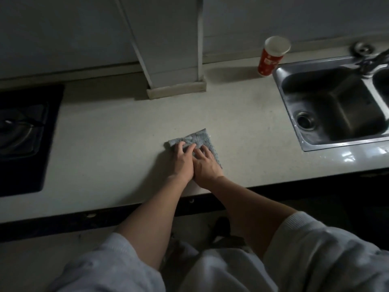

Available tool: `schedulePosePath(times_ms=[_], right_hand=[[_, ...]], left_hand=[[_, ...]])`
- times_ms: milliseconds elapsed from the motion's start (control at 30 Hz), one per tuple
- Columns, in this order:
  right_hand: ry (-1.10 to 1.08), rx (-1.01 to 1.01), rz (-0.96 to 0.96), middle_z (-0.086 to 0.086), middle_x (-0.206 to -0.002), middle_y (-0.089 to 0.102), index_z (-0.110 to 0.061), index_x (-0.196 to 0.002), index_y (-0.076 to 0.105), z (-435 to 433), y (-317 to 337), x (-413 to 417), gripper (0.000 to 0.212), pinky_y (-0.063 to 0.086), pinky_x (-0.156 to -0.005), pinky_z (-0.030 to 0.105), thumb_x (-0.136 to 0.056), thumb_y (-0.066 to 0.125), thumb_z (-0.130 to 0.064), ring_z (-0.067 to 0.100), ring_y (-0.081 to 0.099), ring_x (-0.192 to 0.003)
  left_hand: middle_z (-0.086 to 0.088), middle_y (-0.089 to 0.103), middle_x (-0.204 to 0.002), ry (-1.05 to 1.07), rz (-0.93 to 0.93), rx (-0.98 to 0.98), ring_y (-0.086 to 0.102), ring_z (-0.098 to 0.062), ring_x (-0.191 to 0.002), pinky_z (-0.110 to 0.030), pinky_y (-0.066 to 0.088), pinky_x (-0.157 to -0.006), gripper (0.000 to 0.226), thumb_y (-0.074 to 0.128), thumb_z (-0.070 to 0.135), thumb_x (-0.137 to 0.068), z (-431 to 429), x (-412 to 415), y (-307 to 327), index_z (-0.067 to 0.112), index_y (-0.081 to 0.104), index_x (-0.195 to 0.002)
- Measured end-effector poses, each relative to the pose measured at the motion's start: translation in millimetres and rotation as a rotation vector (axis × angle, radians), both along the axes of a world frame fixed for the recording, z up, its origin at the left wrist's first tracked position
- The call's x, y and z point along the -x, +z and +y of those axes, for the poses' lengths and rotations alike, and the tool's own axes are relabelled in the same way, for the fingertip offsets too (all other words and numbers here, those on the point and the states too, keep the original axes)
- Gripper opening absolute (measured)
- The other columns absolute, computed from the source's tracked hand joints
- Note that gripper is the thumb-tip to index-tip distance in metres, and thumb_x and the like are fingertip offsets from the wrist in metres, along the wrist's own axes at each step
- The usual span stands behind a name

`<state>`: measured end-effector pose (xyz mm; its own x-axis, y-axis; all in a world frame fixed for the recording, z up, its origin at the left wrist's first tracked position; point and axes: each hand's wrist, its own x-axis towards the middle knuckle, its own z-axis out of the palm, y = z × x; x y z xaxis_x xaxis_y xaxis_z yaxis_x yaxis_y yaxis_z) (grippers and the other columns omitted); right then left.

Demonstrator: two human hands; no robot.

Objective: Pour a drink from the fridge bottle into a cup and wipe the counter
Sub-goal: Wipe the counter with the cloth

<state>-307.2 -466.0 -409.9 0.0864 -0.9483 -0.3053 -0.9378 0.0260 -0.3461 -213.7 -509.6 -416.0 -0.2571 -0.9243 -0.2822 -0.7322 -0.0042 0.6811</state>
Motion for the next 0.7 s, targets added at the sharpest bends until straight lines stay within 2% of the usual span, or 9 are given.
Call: schedulePosePath(times_ms=[67, 300, 400, 567, 700], right_hand=[[-0.002, -0.003, 0.018, 0.008, -0.161, 0.016, -0.023, -0.153, 0.023, 1, 0, 14, 0.066, 0.013, -0.122, 0.047, -0.095, 0.052, -0.033, 0.040, 0.007, -0.148], [-0.024, -0.012, 0.038, 0.005, -0.162, 0.013, -0.022, -0.155, 0.017, 0, 0, -4, 0.071, 0.011, -0.122, 0.047, -0.096, 0.055, -0.033, 0.038, 0.004, -0.149], [0.014, -0.020, 0.034, 0.003, -0.163, 0.012, -0.023, -0.156, 0.016, -2, -1, -26, 0.073, 0.011, -0.123, 0.046, -0.095, 0.056, -0.033, 0.037, 0.004, -0.150], [0.076, -0.019, -0.023, 0.001, -0.163, 0.013, -0.024, -0.156, 0.016, -15, 2, -88, 0.072, 0.012, -0.122, 0.046, -0.096, 0.056, -0.031, 0.037, 0.006, -0.149], [0.181, 0.005, -0.035, 0.002, -0.162, 0.015, -0.023, -0.155, 0.019, -47, -1, -131, 0.071, 0.012, -0.122, 0.045, -0.095, 0.056, -0.027, 0.036, 0.007, -0.149]], left_hand=[[-0.010, 0.025, -0.155, -0.006, -0.016, -0.002, 0.033, -0.030, -0.139, -0.038, 0.031, -0.114, 0.042, 0.043, 0.008, -0.100, 0, 17, -4, 0.014, 0.046, -0.141], [-0.006, 0.025, -0.154, -0.039, -0.105, 0.044, 0.034, -0.026, -0.138, -0.036, 0.030, -0.115, 0.038, 0.039, 0.011, -0.102, -5, 5, -9, 0.019, 0.051, -0.137], [-0.008, 0.027, -0.152, -0.013, -0.103, 0.063, 0.037, -0.028, -0.136, -0.041, 0.032, -0.114, 0.039, 0.042, 0.009, -0.100, -5, -21, -13, 0.017, 0.052, -0.137], [-0.014, 0.030, -0.151, 0.035, -0.121, 0.089, 0.037, -0.031, -0.136, -0.037, 0.030, -0.115, 0.039, 0.043, 0.008, -0.100, -12, -87, -13, 0.009, 0.050, -0.138], [-0.016, 0.028, -0.151, 0.129, -0.157, 0.104, 0.040, -0.031, -0.133, -0.033, 0.031, -0.113, 0.042, 0.044, 0.001, -0.097, -34, -136, -18, 0.010, 0.050, -0.138]])
